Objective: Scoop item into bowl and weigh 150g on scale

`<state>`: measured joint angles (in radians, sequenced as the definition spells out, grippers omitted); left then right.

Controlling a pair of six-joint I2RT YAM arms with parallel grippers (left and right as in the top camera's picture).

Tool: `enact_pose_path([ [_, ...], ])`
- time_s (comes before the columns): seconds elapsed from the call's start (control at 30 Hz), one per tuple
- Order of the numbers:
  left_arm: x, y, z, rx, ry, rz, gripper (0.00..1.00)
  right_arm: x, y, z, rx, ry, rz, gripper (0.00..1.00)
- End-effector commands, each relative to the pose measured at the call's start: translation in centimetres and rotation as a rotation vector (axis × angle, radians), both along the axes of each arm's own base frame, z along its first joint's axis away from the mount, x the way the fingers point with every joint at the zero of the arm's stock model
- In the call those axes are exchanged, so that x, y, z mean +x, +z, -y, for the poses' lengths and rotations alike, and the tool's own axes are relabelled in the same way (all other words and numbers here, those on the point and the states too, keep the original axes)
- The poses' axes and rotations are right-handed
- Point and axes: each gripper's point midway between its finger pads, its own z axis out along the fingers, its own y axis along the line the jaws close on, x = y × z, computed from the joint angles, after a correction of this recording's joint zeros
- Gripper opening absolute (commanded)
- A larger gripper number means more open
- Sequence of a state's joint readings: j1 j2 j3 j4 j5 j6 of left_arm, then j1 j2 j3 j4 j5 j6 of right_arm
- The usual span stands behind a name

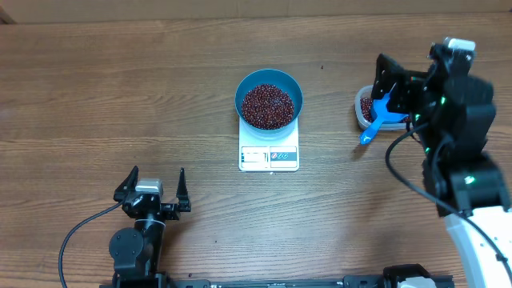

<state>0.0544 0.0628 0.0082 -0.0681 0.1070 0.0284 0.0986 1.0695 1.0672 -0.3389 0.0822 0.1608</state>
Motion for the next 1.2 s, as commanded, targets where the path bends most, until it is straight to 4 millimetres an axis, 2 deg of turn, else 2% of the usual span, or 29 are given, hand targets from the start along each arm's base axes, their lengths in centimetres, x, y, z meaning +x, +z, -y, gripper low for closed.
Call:
enact_pose_path([
  [0.0, 0.0, 0.0, -0.3, 0.018, 0.014, 0.005, 0.99, -0.2, -3.7, -0.8, 0.012, 0.051, 0.017, 1.0],
  [0.1, 0.0, 0.0, -0.3, 0.018, 0.014, 0.005, 1.0, -0.4, -5.7, -0.8, 0.017, 0.051, 0.088, 1.0],
  [0.13, 0.0, 0.0, -0.3, 0.018, 0.014, 0.005, 1.0, -0.9, -7.0, -0.7, 0.025, 0.051, 0.147, 1.0],
  [0.33, 0.0, 0.0, -0.3, 0.018, 0.014, 0.005, 1.0, -4.0, -10.3, -0.5, 0.079, 0.048, 0.281, 1.0],
  [0.67, 0.0, 0.0, -0.3, 0.018, 0.014, 0.005, 0.99, -9.0, -15.3, 0.0, 0.085, 0.048, 0.306, 1.0],
  [0.7, 0.0, 0.0, -0.3, 0.018, 0.014, 0.005, 1.0, -9.3, -16.2, 0.0, 0.081, 0.046, 0.262, 1.0],
  [0.9, 0.0, 0.0, -0.3, 0.018, 0.014, 0.005, 0.99, -10.6, -17.8, 0.2, 0.068, 0.046, 0.197, 1.0],
  [1.17, 0.0, 0.0, -0.3, 0.018, 0.014, 0.005, 0.99, -12.2, -18.3, 0.3, 0.016, 0.055, 0.184, 1.0],
])
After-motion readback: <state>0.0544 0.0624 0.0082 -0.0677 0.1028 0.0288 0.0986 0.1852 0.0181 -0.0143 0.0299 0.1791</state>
